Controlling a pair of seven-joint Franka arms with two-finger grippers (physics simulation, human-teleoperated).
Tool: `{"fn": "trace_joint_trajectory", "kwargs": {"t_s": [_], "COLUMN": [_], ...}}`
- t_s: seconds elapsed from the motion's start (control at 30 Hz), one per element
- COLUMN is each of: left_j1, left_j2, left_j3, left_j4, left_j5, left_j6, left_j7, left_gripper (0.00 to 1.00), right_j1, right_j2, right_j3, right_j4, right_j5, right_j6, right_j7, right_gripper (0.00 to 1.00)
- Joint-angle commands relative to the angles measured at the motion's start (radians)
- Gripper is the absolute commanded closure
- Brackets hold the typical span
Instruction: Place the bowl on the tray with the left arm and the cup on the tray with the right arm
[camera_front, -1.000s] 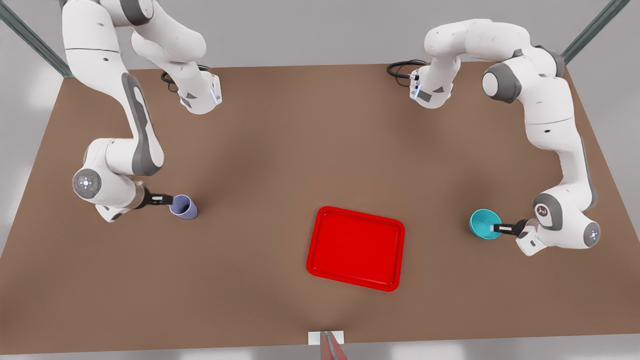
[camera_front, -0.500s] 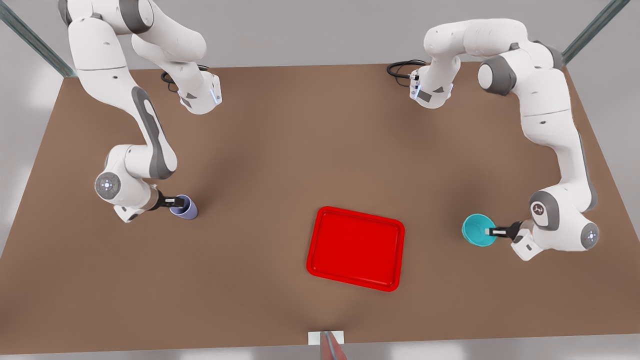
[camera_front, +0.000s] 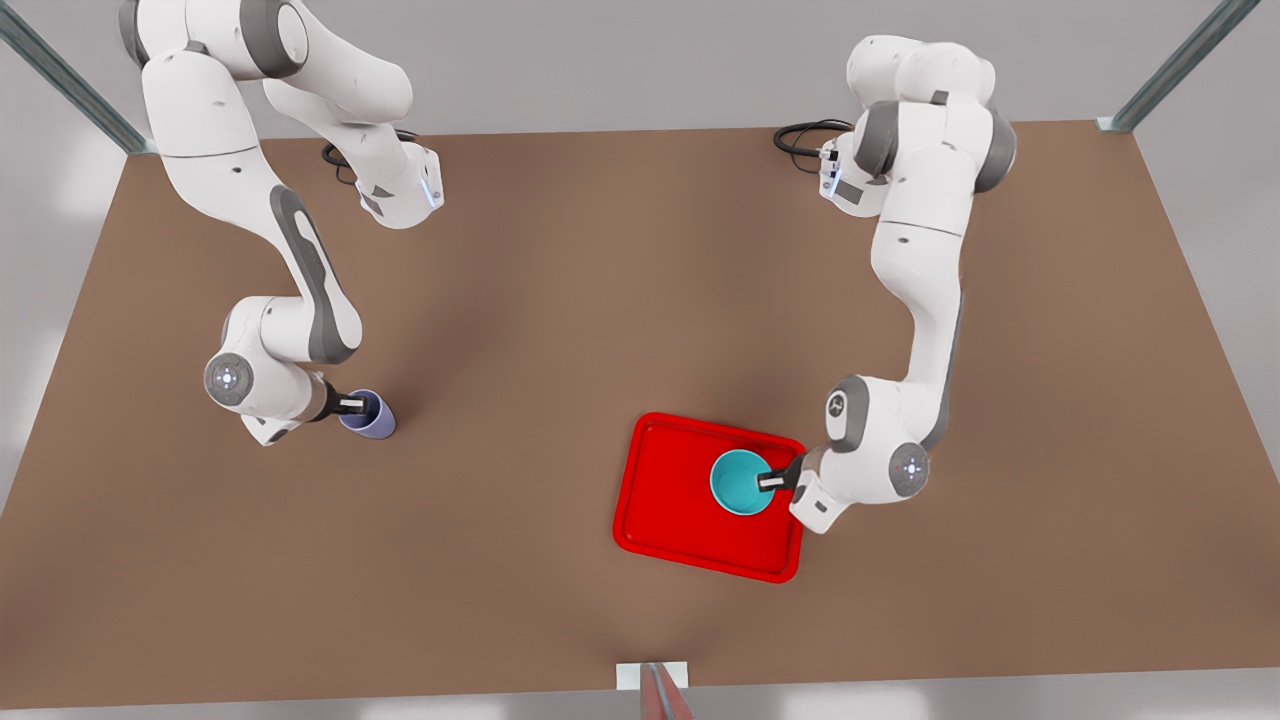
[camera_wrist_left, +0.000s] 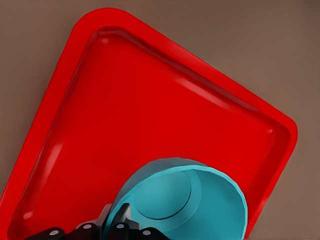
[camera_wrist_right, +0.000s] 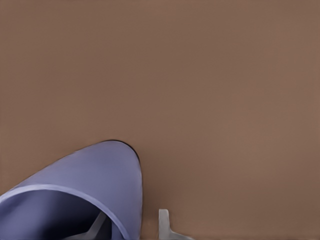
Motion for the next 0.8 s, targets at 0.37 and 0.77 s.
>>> {"fn": "trace_joint_trajectory", "kwargs": {"t_s": [0.37, 0.77], "left_j1": [0.012, 0.147], "left_j2": [-0.197, -0.719], "left_j3": [0.095, 0.014], "left_j4": [0.0, -0.089], "left_j5": [0.155, 0.617], "left_j6": [-0.184, -0.518], "left_j7": [0.05, 0.239], "left_gripper": [0.0, 0.0], "right_j1": [0.005, 0.084], "right_j2": [0.005, -0.044], "right_j3": [0.002, 0.015], "right_j4": [0.006, 0.055], "right_j5": [0.002, 0.002], "right_j6": [-0.008, -0.066], "right_j7": [0.001, 0.052], "right_gripper": [0.79, 0.79]}}
